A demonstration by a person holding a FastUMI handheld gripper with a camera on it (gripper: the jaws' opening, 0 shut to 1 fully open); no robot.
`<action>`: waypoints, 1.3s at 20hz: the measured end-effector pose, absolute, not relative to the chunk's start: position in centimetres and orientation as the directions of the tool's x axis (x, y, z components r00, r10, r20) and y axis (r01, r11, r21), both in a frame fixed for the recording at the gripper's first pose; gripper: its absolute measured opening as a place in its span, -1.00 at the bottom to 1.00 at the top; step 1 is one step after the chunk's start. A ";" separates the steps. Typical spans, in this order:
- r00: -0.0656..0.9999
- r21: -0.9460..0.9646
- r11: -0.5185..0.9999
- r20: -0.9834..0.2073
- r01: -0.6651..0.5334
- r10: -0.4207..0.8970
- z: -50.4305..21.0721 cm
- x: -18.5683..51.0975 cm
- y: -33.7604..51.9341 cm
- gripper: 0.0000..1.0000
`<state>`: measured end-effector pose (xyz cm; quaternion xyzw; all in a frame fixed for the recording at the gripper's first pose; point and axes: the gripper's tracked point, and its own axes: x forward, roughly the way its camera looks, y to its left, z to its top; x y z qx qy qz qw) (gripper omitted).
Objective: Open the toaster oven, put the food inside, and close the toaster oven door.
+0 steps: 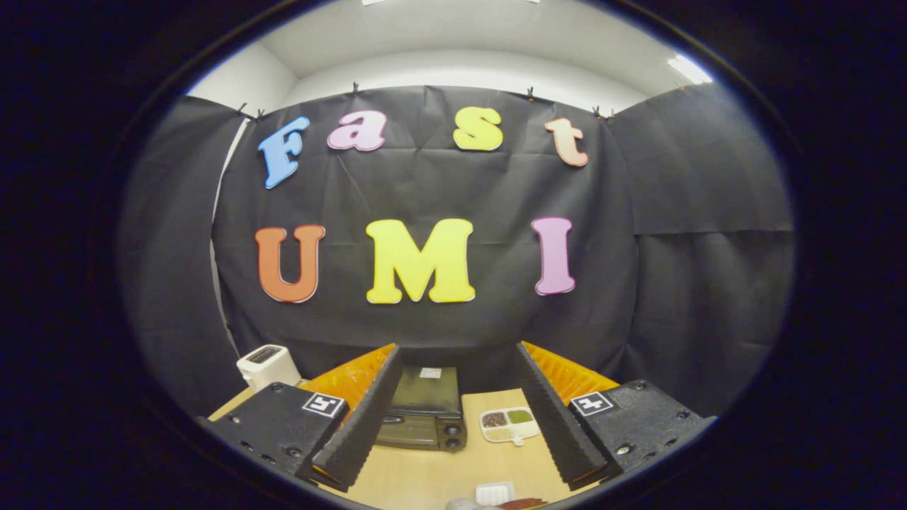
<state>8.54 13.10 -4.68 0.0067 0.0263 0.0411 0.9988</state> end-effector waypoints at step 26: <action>0.933 -0.048 0.989 -0.341 -0.139 0.115 -28.7 23.3 29.0 1.00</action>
